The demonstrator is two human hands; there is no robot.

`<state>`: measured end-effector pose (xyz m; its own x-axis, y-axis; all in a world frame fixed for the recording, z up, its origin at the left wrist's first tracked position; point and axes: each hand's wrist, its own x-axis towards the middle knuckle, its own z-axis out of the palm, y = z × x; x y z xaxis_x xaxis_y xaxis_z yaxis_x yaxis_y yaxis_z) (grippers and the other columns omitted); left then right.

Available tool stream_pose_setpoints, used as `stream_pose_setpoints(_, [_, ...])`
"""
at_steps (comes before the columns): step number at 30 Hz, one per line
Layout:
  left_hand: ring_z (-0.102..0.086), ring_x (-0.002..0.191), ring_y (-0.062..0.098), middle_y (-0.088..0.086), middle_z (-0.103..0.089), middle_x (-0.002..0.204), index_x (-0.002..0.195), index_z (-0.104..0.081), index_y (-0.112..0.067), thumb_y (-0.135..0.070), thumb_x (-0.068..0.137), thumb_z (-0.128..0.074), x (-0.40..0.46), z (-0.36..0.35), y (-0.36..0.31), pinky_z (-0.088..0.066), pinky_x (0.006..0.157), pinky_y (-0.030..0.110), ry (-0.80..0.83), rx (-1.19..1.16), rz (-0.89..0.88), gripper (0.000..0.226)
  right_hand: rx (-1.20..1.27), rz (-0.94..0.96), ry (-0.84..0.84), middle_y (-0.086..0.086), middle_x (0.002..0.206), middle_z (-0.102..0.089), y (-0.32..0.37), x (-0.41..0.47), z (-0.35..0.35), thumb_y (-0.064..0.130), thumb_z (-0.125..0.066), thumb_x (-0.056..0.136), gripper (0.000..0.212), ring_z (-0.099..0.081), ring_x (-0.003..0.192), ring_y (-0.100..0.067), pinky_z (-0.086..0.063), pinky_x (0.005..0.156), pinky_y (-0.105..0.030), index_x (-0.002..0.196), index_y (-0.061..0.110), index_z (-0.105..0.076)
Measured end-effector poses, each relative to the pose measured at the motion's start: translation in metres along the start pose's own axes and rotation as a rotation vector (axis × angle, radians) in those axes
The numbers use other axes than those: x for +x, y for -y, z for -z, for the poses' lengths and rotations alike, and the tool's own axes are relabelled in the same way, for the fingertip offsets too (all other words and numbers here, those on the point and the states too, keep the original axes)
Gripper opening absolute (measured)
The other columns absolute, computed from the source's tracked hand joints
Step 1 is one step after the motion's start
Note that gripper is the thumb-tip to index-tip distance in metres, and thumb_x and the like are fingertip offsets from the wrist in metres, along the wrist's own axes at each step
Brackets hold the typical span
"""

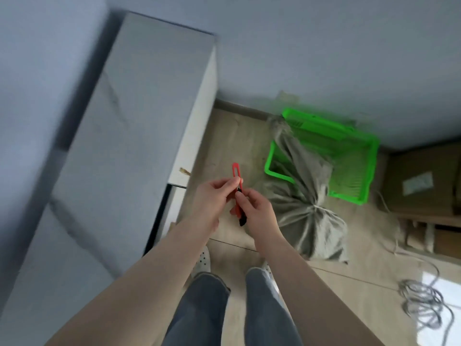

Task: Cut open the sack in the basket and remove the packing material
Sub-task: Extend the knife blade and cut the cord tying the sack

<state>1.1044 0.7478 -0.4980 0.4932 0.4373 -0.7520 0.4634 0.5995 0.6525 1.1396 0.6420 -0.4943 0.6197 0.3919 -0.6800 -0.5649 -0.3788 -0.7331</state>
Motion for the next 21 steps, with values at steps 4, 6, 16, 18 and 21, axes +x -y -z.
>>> stream_pose_setpoints(4, [-0.063,0.076,0.013,0.003,-0.070,0.084,0.085,-0.072,-0.017,-0.023,0.092,-0.063,0.009,-0.072,0.066,-0.051,0.076,0.024,0.110,0.207,0.039,0.013,0.140,-0.070,-0.150,0.007,0.056,-0.058,-0.053,-0.006,0.082,0.018,-0.054,0.098,0.020,-0.047,0.053,-0.008,-0.038,0.052,-0.020,0.084,0.015,-0.068])
stream_pose_setpoints(6, [-0.062,0.078,0.011,-0.004,-0.069,0.083,0.083,-0.070,-0.025,-0.027,0.094,-0.060,0.021,-0.108,0.100,-0.048,0.080,0.027,0.110,0.302,0.047,0.015,0.233,-0.151,-0.262,0.004,0.059,-0.058,-0.082,0.000,0.128,0.019,-0.054,0.097,0.022,-0.047,0.055,-0.009,-0.037,0.055,-0.023,0.080,0.016,-0.067])
stream_pose_setpoints(16, [-0.056,0.120,0.021,0.007,-0.058,0.132,0.133,-0.053,-0.012,-0.024,0.084,-0.073,0.108,-0.239,0.256,-0.042,0.103,0.032,0.039,0.669,0.051,0.054,0.224,-0.394,-0.267,-0.005,0.071,-0.063,-0.211,0.052,0.309,0.019,-0.056,0.097,0.020,-0.051,0.062,-0.014,-0.040,0.062,-0.026,0.088,0.010,-0.071])
stream_pose_setpoints(18, [-0.051,0.126,0.022,0.007,-0.051,0.139,0.138,-0.047,-0.013,-0.028,0.081,-0.075,0.126,-0.253,0.275,-0.039,0.106,0.035,-0.003,0.771,0.019,0.065,0.255,-0.400,-0.246,-0.007,0.072,-0.061,-0.222,0.062,0.322,0.018,-0.055,0.098,0.020,-0.051,0.062,-0.014,-0.041,0.062,-0.025,0.089,0.008,-0.071])
stream_pose_setpoints(21, [-0.044,0.132,0.022,0.008,-0.042,0.145,0.142,-0.039,-0.012,-0.029,0.081,-0.076,0.147,-0.272,0.291,-0.033,0.110,0.033,-0.044,0.834,-0.053,0.073,0.314,-0.404,-0.212,-0.006,0.069,-0.059,-0.229,0.070,0.335,0.014,-0.052,0.099,0.020,-0.050,0.058,-0.012,-0.041,0.061,-0.023,0.091,0.007,-0.070])
